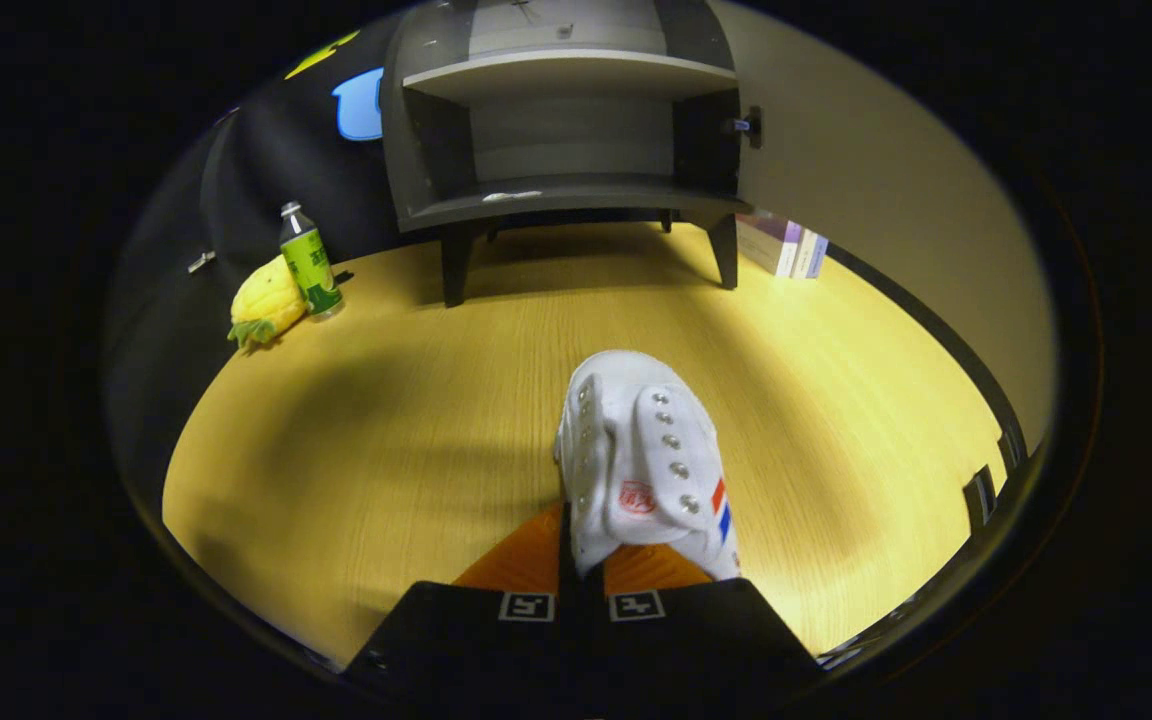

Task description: Open the shoe cabinet door, grab the shoes and put them into the shoe cabinet, then close the shoe cabinet door.

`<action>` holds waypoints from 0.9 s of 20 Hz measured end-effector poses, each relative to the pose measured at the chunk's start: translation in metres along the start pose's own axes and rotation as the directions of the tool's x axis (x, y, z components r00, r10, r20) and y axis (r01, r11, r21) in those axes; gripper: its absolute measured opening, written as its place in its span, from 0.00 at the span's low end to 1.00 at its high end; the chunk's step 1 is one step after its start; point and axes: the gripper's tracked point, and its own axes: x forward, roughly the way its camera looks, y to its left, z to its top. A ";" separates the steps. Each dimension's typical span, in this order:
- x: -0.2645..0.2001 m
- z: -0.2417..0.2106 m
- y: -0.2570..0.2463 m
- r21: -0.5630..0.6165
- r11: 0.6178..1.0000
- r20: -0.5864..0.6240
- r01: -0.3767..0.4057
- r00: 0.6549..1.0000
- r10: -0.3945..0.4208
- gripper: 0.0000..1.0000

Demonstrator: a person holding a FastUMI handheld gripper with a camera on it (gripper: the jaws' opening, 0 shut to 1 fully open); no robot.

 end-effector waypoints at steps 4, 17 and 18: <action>-0.001 0.000 0.001 -0.022 1.000 -0.009 -0.023 1.000 0.023 0.05; -0.088 0.122 0.010 -0.055 0.998 0.142 -0.037 0.989 0.044 0.04; -0.100 0.143 0.016 -0.066 0.997 0.176 -0.034 0.983 0.045 0.04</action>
